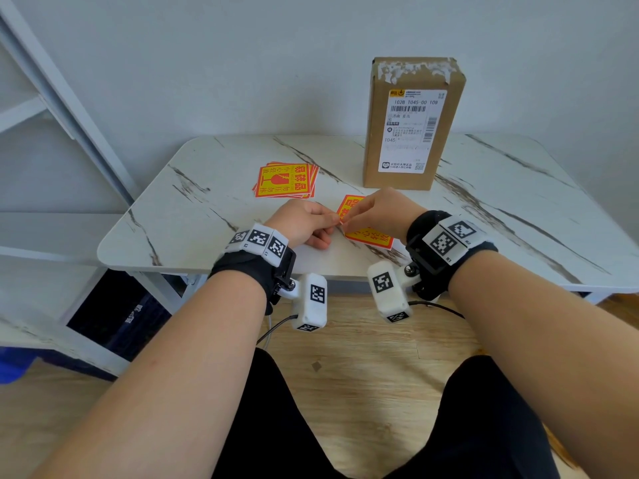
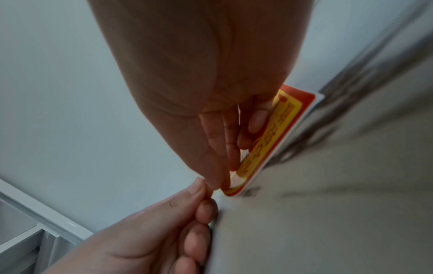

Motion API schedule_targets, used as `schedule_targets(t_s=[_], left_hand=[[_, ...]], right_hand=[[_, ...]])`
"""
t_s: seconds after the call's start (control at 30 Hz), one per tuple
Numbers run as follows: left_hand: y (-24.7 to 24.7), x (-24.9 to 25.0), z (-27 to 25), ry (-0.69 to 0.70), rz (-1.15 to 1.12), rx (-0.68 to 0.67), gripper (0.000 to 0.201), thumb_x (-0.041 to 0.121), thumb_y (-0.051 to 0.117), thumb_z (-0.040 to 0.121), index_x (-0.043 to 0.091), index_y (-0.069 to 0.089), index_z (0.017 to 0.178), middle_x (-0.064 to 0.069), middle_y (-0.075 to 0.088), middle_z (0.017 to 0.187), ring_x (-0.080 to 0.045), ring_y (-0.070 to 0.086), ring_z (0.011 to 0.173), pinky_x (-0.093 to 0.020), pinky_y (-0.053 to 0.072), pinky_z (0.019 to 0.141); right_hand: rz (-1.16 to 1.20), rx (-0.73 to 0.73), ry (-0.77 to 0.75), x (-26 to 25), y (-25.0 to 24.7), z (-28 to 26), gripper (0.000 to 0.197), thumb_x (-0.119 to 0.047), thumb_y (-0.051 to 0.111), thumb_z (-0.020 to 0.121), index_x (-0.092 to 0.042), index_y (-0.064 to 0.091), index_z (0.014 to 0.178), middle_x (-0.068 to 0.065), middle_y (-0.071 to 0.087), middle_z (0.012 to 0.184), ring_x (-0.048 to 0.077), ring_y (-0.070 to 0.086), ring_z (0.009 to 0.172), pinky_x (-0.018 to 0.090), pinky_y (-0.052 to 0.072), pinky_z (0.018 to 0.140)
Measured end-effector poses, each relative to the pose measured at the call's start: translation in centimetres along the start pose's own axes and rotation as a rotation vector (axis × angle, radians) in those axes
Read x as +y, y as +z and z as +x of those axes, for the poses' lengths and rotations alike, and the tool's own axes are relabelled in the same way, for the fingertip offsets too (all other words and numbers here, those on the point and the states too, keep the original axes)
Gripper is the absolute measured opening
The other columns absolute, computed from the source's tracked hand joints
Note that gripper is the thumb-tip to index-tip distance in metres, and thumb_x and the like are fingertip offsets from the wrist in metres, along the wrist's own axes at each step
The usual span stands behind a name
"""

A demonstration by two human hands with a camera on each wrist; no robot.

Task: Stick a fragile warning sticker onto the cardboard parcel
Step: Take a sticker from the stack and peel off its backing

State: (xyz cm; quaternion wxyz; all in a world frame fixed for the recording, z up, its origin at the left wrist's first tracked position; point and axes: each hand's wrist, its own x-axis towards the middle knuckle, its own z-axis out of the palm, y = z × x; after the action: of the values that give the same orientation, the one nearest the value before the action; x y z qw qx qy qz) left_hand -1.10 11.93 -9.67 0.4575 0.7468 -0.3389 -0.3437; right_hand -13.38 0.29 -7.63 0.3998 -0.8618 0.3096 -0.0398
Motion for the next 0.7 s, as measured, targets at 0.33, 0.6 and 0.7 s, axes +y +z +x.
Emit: schedule_targets(t_s=[0.33, 0.6, 0.7], left_hand=[[0.05, -0.03, 0.04, 0.001, -0.003, 0.001, 0.010, 0.011, 0.061, 0.093, 0.007, 0.067, 0.085, -0.005, 0.060, 0.068, -0.001, 0.059, 0.039, -0.013, 0.054, 0.046], [-0.01, -0.35, 0.29, 0.014, 0.026, -0.008, 0.014, 0.013, 0.060, 0.093, 0.014, 0.065, 0.080, -0.004, 0.060, 0.069, -0.001, 0.059, 0.041, -0.014, 0.054, 0.048], [0.02, -0.22, 0.24, 0.002, 0.032, -0.019, 0.014, 0.013, 0.058, 0.094, 0.015, 0.064, 0.082, -0.003, 0.059, 0.069, -0.002, 0.059, 0.042, -0.014, 0.054, 0.049]], right_hand=[[0.044, 0.104, 0.009, -0.08, 0.96, 0.25, 0.011, -0.027, 0.076, 0.073, -0.016, 0.078, 0.076, 0.007, 0.073, 0.088, 0.011, 0.057, 0.075, 0.026, 0.050, 0.068], [0.064, 0.107, 0.016, -0.07, 0.84, 0.24, 0.018, -0.027, 0.074, 0.076, -0.014, 0.080, 0.086, 0.005, 0.069, 0.089, 0.009, 0.053, 0.070, 0.023, 0.045, 0.061], [0.053, 0.108, 0.016, -0.13, 0.75, 0.15, 0.018, -0.027, 0.073, 0.079, -0.014, 0.079, 0.090, 0.004, 0.066, 0.086, 0.013, 0.054, 0.074, 0.022, 0.044, 0.062]])
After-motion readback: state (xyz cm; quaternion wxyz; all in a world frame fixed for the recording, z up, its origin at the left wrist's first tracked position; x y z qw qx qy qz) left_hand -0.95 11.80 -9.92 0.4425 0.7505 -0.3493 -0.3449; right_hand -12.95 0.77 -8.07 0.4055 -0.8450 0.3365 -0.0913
